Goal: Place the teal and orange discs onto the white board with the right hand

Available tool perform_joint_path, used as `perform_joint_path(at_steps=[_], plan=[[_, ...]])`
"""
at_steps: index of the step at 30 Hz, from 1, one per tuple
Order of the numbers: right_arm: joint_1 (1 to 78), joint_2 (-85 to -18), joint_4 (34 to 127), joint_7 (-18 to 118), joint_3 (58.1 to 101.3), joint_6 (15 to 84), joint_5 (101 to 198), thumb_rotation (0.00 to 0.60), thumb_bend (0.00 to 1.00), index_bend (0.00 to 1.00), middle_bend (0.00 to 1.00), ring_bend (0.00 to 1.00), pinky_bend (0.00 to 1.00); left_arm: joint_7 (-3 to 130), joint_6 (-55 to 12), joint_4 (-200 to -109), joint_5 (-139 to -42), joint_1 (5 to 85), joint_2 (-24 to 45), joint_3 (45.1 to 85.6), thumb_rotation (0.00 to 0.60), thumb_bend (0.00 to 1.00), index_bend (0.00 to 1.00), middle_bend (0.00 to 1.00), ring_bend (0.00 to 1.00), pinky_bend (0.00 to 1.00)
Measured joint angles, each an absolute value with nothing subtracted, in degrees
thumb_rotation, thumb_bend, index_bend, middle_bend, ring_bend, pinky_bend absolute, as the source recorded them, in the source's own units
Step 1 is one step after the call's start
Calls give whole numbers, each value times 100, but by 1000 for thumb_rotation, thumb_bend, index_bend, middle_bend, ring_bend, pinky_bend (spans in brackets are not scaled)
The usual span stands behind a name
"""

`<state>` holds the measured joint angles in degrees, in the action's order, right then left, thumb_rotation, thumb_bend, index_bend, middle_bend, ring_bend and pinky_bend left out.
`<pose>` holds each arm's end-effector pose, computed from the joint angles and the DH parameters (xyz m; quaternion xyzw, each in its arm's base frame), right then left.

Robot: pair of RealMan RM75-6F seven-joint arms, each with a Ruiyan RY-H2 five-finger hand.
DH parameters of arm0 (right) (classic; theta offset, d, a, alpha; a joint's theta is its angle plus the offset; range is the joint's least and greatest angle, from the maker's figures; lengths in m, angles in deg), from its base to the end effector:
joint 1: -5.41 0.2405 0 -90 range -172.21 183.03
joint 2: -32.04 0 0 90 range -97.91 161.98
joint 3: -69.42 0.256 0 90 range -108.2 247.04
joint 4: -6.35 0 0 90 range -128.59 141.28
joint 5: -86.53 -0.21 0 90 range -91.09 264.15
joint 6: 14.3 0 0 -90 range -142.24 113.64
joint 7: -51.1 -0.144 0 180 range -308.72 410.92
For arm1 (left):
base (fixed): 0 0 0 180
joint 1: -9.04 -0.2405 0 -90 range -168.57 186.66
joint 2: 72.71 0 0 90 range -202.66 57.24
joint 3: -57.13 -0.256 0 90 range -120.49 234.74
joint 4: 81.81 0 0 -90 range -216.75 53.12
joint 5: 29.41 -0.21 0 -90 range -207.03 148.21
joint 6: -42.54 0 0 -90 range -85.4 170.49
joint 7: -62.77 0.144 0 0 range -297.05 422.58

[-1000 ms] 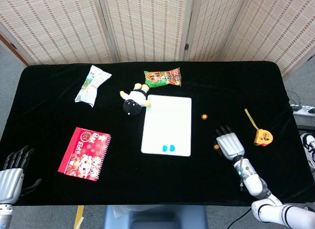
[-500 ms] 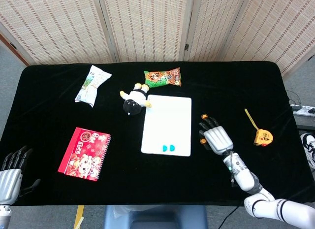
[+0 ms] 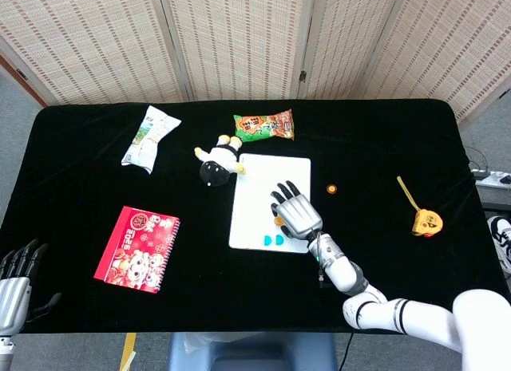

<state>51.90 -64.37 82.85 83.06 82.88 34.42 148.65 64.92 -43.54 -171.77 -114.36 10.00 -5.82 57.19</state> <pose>-0.1224 -0.3603 -0.0546 0.7931 -0.3037 0.3206 0.4195 -0.3310 0.1489 0.1439 -0.5871 -0.4110 -0.3465 0.6052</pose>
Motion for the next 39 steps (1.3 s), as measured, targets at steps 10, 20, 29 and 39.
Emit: perform_joint_path(at_steps=[10,20,29,39], plan=[[5729,-6838,7706,8824,8511,3326,14130,600,316,466,142,0,0,6531,-4335,-17195,-11429,1003,-588,5727,600,269,0,0,62,0],[6105,-7135,7237,8976,8596,3235,13691,600,316,440,135,0,0,6533,-4286,-17170,-11355,983,-586,5724,600,269,0,0,63,0],[6216,-7179,7070,8932,8556,3198,13522,600,316,68,96,0,0,6481,-4251,-17108,-11328,971,-562,5718,600,269,0,0,62,0],[5841,-6578,7224,8576,8522,3540,13540,600,316,182,97,12,0,6470,-4230,-17109,-11397,1017,-545,5731,600,269,0,0,63,0]])
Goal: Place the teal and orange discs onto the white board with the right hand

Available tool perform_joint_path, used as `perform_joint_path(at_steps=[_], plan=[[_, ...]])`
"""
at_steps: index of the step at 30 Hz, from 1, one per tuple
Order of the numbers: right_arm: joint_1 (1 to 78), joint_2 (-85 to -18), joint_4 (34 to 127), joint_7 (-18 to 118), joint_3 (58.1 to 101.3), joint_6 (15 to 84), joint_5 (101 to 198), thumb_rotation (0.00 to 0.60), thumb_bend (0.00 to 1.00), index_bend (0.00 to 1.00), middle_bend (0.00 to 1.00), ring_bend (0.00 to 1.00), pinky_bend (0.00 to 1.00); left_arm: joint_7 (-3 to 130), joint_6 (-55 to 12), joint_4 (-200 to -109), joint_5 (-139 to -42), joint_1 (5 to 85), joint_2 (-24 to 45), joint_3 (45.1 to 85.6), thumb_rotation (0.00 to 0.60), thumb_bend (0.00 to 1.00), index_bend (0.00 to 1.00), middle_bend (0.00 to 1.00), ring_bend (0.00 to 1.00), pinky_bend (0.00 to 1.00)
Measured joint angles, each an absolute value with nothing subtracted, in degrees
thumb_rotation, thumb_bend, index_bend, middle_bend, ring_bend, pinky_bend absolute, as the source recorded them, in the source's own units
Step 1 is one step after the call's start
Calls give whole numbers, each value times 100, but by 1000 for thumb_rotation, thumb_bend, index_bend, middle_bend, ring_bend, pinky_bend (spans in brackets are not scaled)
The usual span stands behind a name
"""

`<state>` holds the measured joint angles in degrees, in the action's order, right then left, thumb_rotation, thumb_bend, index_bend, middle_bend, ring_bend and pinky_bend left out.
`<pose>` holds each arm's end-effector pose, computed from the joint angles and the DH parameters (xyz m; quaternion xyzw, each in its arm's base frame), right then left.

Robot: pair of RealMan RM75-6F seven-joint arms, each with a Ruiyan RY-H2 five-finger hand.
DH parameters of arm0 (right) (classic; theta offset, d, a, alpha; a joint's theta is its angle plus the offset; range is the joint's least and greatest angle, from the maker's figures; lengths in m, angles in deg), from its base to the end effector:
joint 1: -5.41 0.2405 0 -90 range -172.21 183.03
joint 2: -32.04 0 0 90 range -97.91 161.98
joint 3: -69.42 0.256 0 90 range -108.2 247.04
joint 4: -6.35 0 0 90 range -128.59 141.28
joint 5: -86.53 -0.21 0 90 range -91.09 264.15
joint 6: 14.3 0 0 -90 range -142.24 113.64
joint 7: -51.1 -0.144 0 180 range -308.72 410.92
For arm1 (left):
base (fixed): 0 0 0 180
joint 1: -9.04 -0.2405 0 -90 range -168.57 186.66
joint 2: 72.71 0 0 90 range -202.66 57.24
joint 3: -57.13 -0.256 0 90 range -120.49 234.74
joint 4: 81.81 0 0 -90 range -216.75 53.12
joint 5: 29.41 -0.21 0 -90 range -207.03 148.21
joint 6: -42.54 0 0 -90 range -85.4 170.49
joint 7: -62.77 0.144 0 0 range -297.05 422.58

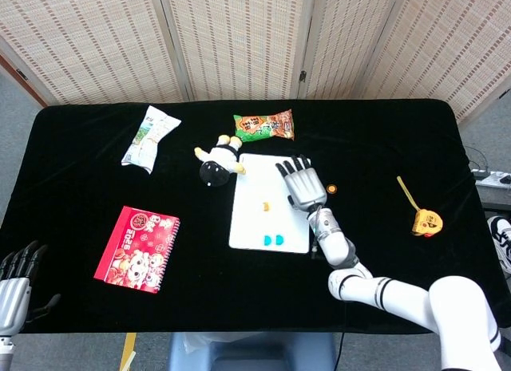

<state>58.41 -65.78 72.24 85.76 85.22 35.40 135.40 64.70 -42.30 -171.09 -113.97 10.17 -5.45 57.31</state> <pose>-0.1308 -0.4177 -0.0335 0.7418 -0.3242 0.2970 0.5064 -0.3343 0.1501 0.1408 -0.5893 -0.4169 -0.3402 0.6027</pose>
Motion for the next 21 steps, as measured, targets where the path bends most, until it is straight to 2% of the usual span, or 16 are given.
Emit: perform_joint_path(at_steps=[10,21], plan=[[5288,-6095,6967,8083,8276,3474,13361,600,316,229,98,7,0,6549,-4190,-17183,-11445,1079,-532,5743,600,269,0,0,62,0],[5254,-6385,6251,7880,8154,3131,13396,600,316,292,113,9,0,6663,-4172,-17291,-11433,1097,-554,5738,600,269,0,0,62,0]])
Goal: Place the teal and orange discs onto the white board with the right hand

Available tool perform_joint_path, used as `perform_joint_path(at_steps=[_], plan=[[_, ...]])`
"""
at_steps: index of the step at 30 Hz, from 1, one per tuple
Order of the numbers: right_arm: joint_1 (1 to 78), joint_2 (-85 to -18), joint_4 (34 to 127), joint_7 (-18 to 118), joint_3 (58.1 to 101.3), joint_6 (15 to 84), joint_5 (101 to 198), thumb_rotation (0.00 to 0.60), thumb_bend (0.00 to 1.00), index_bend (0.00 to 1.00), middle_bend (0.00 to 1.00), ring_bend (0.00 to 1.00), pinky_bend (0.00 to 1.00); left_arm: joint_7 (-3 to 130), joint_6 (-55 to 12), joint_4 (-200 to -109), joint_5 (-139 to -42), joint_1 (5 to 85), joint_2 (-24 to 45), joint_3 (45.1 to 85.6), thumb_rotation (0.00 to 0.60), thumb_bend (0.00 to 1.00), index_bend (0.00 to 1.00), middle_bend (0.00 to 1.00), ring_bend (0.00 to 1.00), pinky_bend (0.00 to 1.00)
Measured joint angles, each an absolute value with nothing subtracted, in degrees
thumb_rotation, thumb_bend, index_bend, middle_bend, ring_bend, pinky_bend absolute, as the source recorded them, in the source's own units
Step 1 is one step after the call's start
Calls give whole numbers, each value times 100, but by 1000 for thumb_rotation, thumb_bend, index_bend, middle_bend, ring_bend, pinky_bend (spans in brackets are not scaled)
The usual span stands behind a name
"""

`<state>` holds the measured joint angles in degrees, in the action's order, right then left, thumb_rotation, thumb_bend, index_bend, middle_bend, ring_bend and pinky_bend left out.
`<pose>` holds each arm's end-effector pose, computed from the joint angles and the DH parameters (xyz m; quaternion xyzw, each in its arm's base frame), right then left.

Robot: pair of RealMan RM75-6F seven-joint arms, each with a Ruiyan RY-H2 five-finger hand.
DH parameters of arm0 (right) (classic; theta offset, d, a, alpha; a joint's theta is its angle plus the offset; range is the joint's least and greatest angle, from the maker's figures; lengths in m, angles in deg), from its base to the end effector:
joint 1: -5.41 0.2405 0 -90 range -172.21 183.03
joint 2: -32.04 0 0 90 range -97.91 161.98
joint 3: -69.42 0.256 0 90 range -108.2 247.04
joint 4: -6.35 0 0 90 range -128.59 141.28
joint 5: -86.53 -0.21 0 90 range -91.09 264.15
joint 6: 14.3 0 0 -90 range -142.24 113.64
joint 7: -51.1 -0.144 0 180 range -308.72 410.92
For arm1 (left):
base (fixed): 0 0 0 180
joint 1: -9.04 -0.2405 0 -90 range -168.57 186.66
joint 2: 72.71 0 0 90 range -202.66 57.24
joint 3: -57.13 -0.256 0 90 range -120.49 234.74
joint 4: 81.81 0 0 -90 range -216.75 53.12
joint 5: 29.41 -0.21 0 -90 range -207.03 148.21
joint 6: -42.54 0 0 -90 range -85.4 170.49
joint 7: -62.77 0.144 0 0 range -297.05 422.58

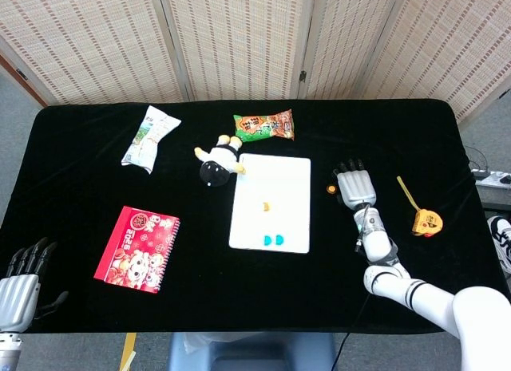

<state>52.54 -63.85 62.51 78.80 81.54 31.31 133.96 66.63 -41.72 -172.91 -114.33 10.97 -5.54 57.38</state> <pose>-0.2276 -0.4217 -0.0069 0.7036 -0.3771 0.2297 0.5567 -0.3255 0.1547 0.1366 -0.5979 -0.4132 -0.3418 0.5959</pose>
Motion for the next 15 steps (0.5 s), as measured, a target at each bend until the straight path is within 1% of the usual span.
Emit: perform_joint_path(at_steps=[7,15], plan=[[5343,-6666,5865,7893,8170,3004,13405,600,316,320,118,0,0,6669,-4172,-17291,-11402,1080,-563,5729,600,269,0,0,63,0],[5377,-6793,5648,7899,8229,2965,13429,600,316,353,130,0,0,6650,-4159,-17262,-11384,1076,-554,5724,600,269,0,0,62,0]])
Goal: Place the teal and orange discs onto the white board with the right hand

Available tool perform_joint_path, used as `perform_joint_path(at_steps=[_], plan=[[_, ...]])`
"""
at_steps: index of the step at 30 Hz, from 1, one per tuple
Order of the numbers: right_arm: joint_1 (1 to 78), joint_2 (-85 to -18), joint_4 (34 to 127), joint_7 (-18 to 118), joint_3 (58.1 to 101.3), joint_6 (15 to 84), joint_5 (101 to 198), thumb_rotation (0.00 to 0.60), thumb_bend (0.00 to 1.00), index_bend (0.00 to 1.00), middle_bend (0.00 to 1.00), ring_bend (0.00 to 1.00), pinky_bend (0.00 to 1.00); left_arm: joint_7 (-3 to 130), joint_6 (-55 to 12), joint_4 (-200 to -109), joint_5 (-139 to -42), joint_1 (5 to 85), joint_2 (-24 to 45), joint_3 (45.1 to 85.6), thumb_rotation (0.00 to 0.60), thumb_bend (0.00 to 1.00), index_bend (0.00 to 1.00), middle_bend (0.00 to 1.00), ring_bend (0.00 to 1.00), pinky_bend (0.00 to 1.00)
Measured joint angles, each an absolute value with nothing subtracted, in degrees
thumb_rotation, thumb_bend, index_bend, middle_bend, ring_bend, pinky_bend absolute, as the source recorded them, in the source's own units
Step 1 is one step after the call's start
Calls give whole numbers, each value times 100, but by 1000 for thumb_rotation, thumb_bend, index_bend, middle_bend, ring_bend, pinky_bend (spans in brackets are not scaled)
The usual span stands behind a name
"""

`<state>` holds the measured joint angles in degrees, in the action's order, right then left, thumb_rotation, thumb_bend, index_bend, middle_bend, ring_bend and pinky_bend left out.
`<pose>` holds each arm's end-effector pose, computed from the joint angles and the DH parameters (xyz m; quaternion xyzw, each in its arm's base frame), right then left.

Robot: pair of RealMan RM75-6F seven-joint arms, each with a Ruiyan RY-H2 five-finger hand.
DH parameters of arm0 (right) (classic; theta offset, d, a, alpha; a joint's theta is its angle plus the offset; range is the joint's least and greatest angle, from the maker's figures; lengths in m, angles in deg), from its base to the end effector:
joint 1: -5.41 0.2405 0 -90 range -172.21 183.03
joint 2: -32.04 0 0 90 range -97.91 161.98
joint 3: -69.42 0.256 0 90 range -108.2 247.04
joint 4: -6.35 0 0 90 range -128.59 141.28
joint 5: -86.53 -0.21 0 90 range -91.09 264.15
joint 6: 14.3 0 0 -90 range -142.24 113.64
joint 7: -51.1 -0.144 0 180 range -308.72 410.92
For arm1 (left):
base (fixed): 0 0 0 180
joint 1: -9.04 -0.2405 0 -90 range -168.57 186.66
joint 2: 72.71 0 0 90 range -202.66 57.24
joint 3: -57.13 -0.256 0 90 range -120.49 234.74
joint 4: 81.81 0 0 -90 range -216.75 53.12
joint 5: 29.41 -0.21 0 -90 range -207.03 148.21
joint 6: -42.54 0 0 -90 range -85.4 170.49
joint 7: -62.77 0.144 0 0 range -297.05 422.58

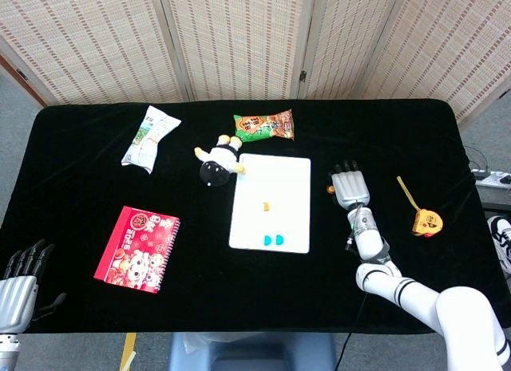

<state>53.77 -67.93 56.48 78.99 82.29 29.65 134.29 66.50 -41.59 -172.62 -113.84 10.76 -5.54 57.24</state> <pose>-0.2258 -0.4288 -0.0211 0.7051 -0.3730 0.2224 0.5606 -0.3285 0.1529 0.1370 -0.5957 -0.4166 -0.3368 0.5985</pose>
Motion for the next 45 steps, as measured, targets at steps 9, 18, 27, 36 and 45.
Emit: perform_joint_path(at_steps=[9,18,27,36,45], plan=[[5425,-6923,5458,7989,8272,2897,13419,600,315,366,134,0,0,6635,-4133,-17222,-11358,1084,-544,5729,600,269,0,0,62,0],[5481,-7045,5239,8044,8342,2817,13393,600,316,367,134,0,0,6616,-4108,-17191,-11324,1081,-539,5727,600,269,0,0,63,0],[5492,-7124,5097,8058,8383,2776,13408,600,317,408,150,0,0,6606,-4100,-17170,-11315,1085,-527,5732,600,269,0,0,62,0],[5499,-7191,5001,8101,8420,2755,13419,600,318,450,161,0,0,6601,-4065,-17148,-11293,1098,-511,5734,600,269,0,0,62,0],[5450,-7031,5329,7935,8441,2923,13657,600,317,466,173,9,0,6556,-4095,-17128,-11289,1080,-522,5738,600,269,0,0,62,0]])
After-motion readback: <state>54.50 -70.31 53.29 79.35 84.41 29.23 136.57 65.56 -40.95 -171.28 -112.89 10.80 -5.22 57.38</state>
